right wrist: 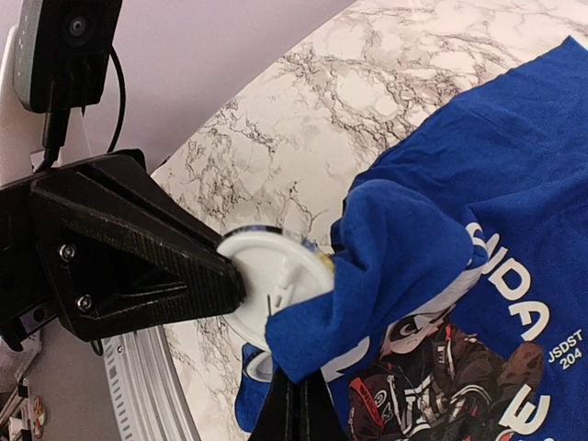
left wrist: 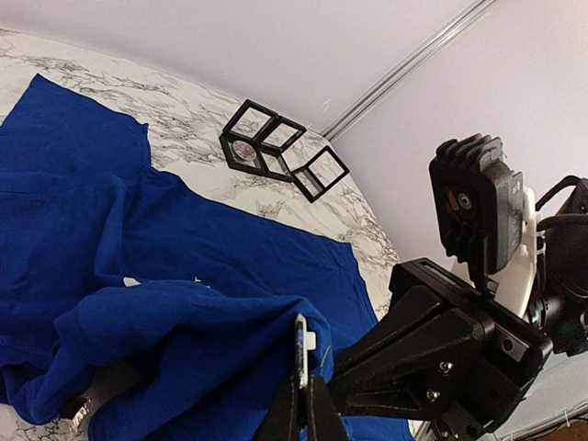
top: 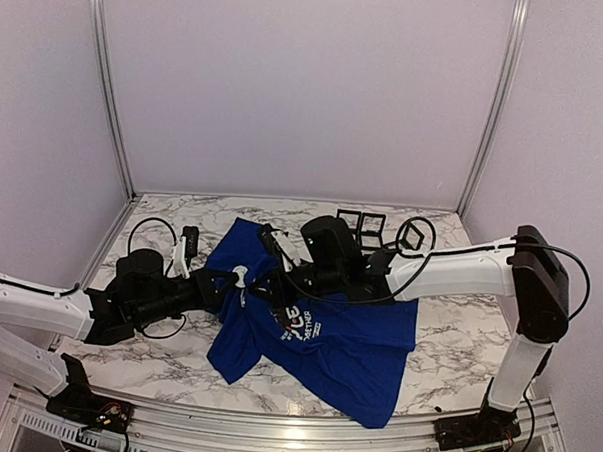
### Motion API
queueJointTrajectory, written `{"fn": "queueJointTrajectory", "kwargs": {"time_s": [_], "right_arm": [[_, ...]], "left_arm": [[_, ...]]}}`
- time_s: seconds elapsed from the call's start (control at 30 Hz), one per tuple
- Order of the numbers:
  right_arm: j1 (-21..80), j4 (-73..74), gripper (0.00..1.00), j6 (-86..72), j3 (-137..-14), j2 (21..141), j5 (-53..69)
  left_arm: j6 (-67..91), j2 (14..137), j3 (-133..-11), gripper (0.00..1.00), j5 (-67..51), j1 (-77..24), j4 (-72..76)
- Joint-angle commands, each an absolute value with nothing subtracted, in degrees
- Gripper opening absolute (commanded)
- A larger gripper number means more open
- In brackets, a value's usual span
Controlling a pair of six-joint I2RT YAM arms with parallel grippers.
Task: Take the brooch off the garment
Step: Remove the brooch from the flattened clothing.
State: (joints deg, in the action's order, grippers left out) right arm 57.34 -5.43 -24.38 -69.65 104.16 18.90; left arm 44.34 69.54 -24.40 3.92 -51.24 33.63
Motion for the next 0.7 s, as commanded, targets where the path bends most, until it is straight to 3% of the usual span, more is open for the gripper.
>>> {"fn": "queueJointTrajectory", "kwargs": {"time_s": [0.0,0.67], "right_arm": [[57.74,-5.09,0.0,-24.06,-72.4,104.58,17.67],[57.75,-5.38,0.0,-24.52,-73.57,104.77,17.36]], "left_arm": [[42.08,67.77,-25.7,0.0,3.56,-51.0,27.96],[38.79,64.19,-25.29,0.0,1.95,-51.03,21.16]]}}
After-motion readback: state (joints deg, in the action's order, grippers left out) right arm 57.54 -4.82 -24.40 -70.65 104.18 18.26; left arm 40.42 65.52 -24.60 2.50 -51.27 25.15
